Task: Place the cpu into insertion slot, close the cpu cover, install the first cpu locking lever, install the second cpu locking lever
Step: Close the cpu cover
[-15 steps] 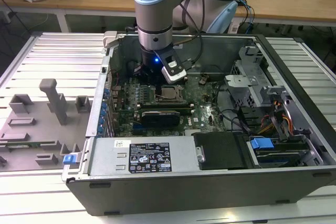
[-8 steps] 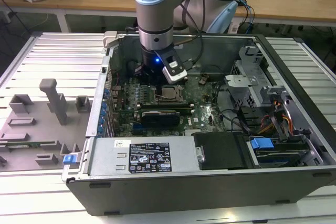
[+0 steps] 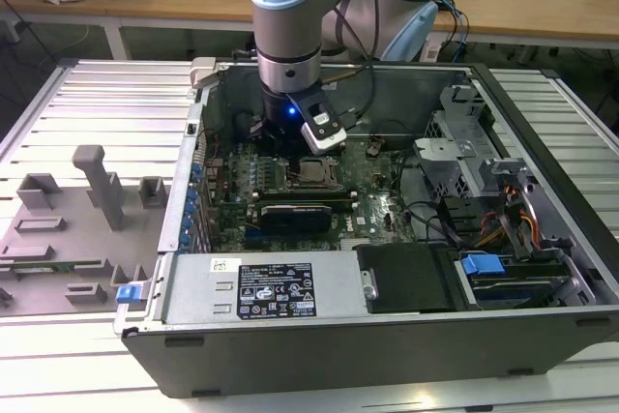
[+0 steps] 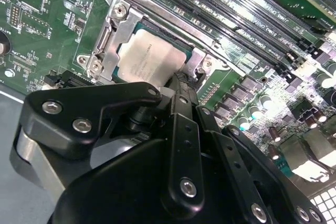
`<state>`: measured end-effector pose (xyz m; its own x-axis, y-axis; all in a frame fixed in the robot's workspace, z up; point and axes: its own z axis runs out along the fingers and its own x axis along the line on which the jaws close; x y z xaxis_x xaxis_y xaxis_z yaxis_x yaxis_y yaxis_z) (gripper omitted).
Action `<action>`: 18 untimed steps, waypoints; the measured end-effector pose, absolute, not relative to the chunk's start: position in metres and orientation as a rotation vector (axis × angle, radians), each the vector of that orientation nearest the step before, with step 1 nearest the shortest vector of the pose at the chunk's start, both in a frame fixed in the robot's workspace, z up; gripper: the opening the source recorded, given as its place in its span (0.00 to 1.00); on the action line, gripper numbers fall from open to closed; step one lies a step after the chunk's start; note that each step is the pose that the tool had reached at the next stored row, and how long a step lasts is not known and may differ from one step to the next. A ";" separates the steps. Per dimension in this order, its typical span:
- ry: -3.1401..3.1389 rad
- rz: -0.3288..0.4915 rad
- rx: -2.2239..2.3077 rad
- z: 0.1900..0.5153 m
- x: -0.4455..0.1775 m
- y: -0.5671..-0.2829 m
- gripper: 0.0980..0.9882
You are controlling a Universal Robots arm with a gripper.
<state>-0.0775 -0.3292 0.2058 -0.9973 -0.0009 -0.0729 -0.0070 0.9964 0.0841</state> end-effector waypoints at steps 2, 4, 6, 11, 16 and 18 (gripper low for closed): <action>3.066 0.129 -0.006 0.207 -0.077 -0.329 0.01; 3.066 0.129 -0.006 0.209 -0.077 -0.329 0.01; 3.066 0.130 -0.006 0.212 -0.077 -0.329 0.01; 3.066 0.130 -0.006 0.215 -0.077 -0.329 0.01; 3.066 0.129 -0.006 0.215 -0.067 -0.329 0.01; 3.066 0.130 -0.006 0.215 -0.061 -0.329 0.01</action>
